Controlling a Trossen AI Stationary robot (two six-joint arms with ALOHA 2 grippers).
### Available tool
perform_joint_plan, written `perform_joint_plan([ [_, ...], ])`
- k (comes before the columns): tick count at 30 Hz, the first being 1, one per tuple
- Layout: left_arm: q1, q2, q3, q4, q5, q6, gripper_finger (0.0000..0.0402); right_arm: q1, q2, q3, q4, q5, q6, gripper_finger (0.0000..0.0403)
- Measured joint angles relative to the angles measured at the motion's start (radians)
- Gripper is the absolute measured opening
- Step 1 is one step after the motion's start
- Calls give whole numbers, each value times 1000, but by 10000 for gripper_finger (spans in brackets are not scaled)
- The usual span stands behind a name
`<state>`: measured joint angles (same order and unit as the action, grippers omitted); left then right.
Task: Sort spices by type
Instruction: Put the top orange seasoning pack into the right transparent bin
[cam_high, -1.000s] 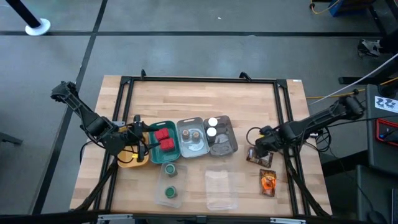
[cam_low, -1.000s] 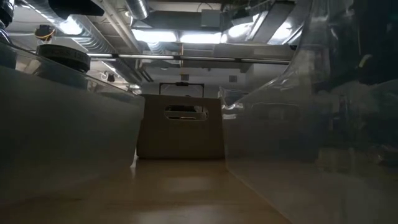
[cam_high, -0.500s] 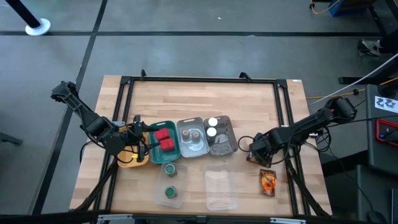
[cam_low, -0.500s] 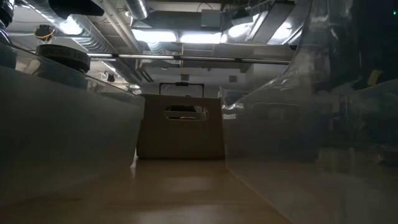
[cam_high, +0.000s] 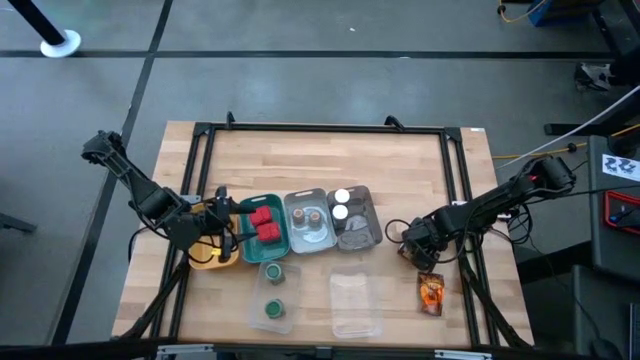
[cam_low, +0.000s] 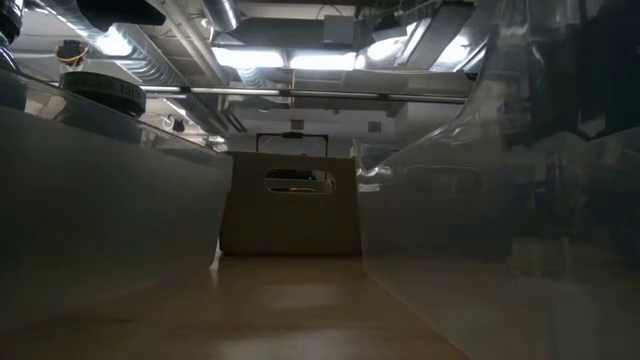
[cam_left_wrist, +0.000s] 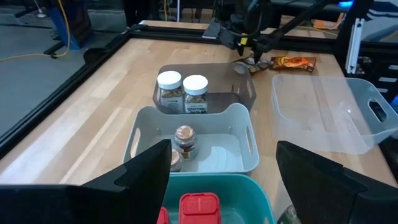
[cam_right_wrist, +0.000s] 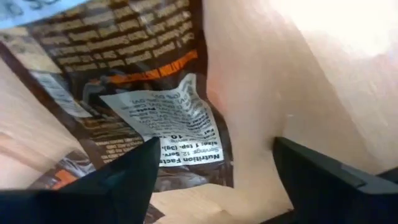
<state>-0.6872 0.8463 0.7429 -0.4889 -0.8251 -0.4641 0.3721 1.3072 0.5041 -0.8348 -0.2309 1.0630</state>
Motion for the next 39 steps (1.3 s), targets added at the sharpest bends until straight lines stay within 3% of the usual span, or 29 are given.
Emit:
perform_joint_plan([
  [12, 0, 0, 0, 3, 3, 0, 274, 0, 4, 6, 8, -18, 85, 206],
  [27, 0, 0, 0, 3, 4, 0, 274, 2, 5, 23, 24, 20, 115, 183],
  [39, 0, 0, 0, 2, 4, 0, 274, 1, 5, 24, 53, 39, 118, 47],
])
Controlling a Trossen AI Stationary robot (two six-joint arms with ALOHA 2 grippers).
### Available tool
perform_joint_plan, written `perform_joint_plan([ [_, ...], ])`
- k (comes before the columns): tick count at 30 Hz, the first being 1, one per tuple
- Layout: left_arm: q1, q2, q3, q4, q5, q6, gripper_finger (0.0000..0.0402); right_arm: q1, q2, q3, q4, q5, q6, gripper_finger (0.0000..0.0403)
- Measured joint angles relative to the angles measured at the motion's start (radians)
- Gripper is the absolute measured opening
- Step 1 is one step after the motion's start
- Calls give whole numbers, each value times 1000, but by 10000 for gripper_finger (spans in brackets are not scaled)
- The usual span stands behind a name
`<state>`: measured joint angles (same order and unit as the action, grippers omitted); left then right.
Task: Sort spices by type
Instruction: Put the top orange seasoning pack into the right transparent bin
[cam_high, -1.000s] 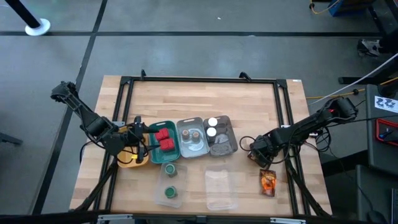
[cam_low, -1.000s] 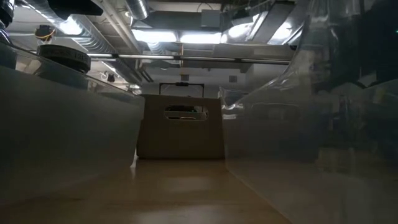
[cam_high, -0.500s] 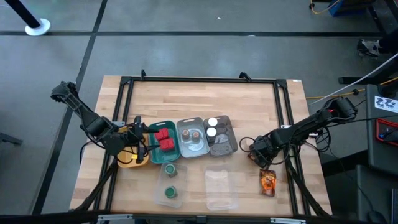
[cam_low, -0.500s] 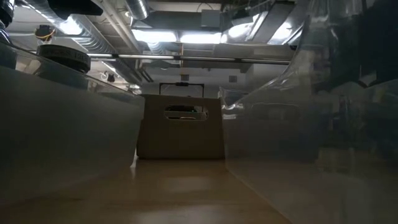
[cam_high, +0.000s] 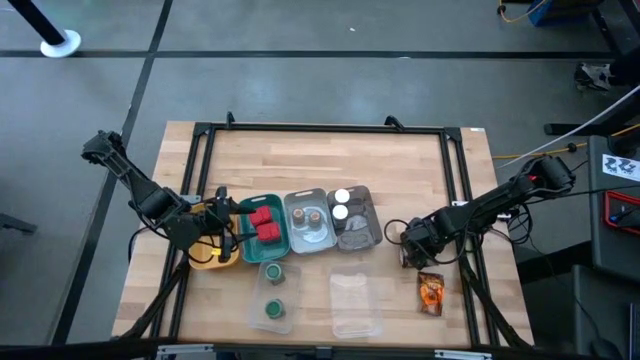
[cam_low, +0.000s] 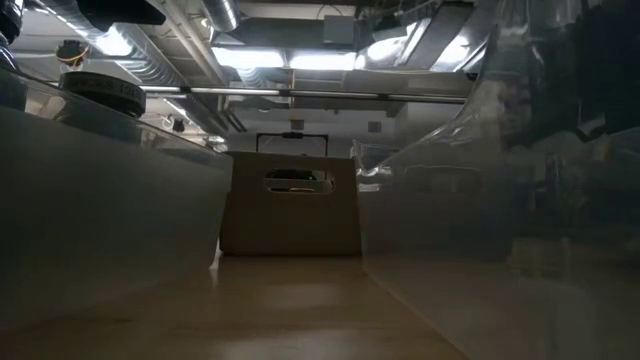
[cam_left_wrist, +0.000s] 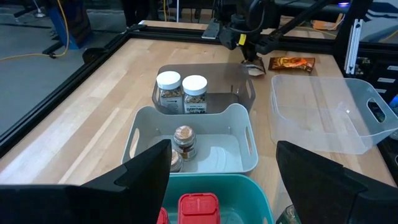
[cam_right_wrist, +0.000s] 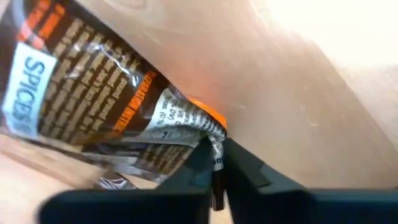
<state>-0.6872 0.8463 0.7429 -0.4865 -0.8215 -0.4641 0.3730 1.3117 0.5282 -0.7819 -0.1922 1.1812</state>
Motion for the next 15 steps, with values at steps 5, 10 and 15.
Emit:
perform_joint_plan([
  [5, 0, 0, 0, 0, 0, 1, 274, 0, 0, 2, 21, 13, 0, 10],
  [10, 0, 0, 0, 0, 0, 7, 274, 0, 5, 46, 6, 58, -22, 7],
  [15, 0, 0, 0, 0, 0, 7, 274, -1, 4, 141, -104, 92, -69, 5],
])
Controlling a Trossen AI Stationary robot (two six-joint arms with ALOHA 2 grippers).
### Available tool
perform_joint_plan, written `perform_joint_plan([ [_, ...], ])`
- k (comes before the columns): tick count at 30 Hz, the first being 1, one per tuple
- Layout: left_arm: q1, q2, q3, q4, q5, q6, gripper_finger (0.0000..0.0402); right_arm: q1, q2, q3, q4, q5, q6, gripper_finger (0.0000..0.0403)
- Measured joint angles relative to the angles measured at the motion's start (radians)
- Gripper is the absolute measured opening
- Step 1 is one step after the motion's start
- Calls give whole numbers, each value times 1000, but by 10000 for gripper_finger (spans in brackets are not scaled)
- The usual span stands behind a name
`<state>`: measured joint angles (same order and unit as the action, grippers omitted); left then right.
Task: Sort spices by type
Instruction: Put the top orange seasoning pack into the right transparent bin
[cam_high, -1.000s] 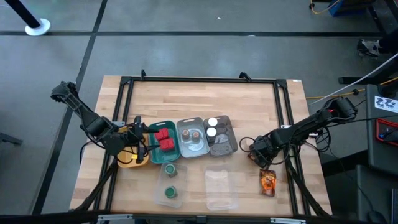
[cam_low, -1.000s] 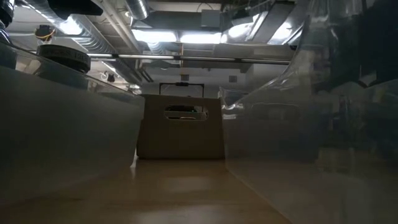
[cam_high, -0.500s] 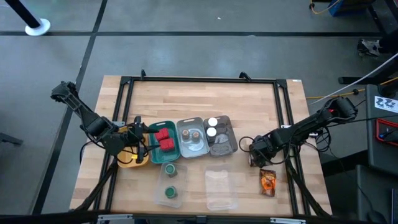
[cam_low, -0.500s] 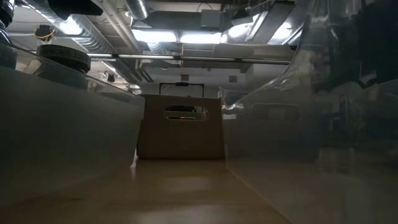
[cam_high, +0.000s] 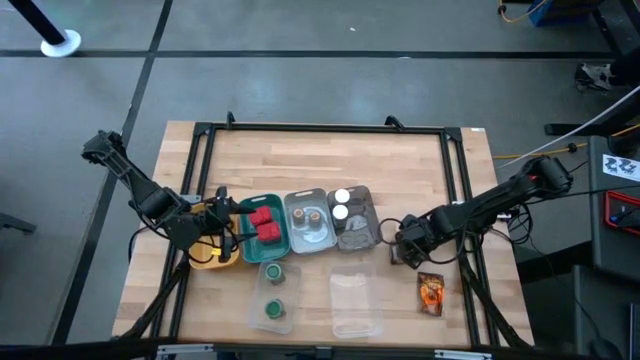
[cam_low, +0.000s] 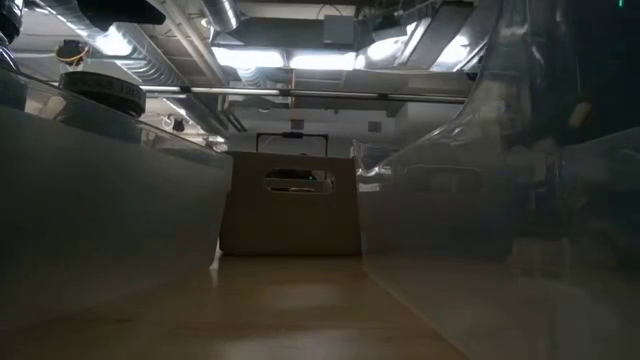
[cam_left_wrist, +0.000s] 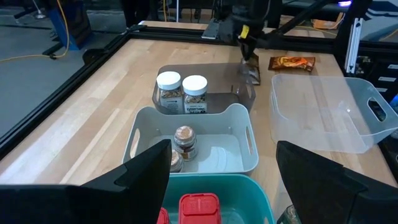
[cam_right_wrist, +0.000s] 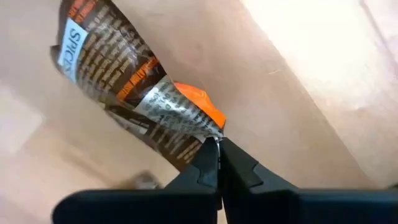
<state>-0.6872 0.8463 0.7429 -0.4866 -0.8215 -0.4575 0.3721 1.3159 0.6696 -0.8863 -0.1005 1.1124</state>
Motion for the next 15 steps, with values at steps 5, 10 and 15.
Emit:
perform_joint_plan([
  [5, 0, 0, 0, 0, 0, 0, 274, 1, -1, 104, -130, 0, -30, 4],
  [10, 0, 0, 0, 0, 0, 0, 274, 1, -2, 217, -218, -4, -72, 3],
  [15, 0, 0, 0, 0, 0, 1, 274, 1, -2, 342, -284, -11, -74, 2],
])
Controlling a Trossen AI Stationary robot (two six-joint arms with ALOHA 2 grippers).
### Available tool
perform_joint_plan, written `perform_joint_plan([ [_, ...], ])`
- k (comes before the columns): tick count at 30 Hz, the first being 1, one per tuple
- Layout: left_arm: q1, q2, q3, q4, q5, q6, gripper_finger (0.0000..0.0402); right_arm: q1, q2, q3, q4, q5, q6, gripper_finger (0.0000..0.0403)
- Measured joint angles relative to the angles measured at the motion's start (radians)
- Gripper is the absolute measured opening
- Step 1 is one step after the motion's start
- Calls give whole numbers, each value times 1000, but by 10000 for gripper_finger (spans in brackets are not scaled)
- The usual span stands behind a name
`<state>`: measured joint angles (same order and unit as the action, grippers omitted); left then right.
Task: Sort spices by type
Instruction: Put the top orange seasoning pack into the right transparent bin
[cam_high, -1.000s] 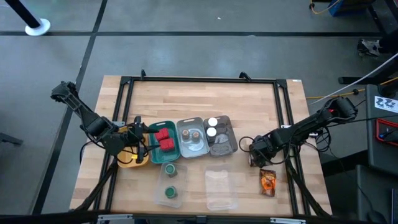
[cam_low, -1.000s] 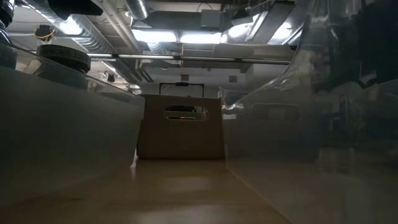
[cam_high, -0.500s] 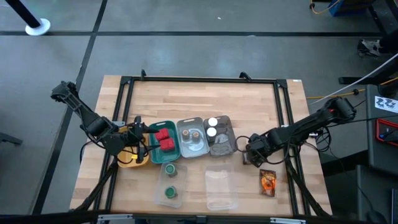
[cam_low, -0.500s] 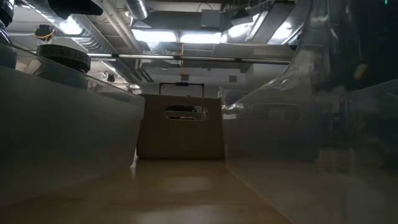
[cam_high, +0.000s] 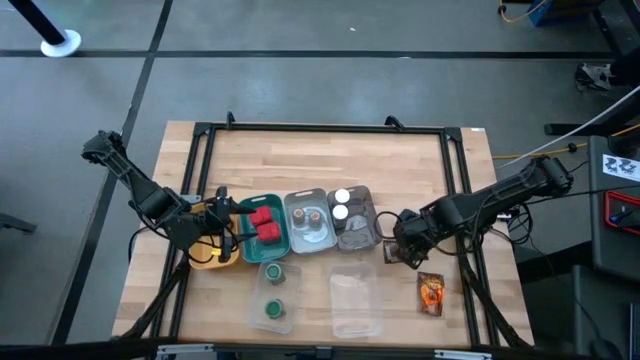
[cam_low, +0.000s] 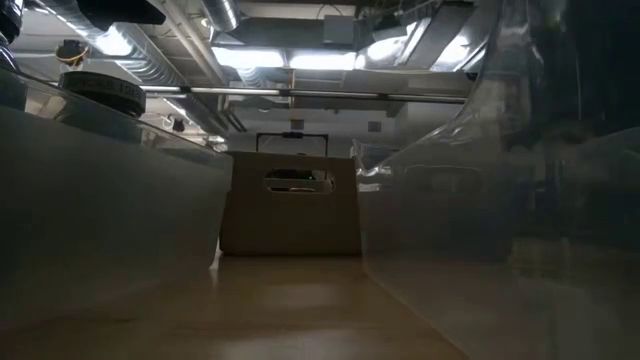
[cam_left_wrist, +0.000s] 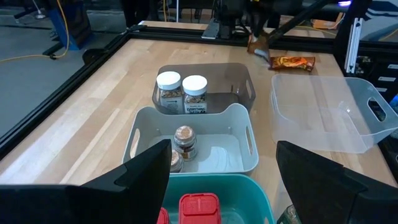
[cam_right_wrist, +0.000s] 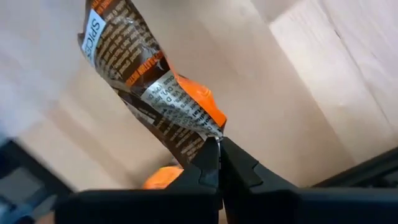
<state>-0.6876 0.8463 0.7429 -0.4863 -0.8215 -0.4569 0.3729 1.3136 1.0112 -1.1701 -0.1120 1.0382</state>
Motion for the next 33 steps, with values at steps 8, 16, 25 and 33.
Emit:
perform_joint_plan([
  [8, 0, 0, 0, 0, 0, 2, 274, 1, 1, 187, -6, 9, 0, 1],
  [16, 0, 0, 0, 4, 0, 4, 274, 1, 111, 304, -9, 33, -63, 1],
  [25, 0, -1, 0, 4, 0, 1, 274, 43, 330, 548, -113, 55, -249, 0],
  [33, 0, -1, 0, 7, 0, 2, 274, 105, 512, 790, -337, 129, -263, 0],
])
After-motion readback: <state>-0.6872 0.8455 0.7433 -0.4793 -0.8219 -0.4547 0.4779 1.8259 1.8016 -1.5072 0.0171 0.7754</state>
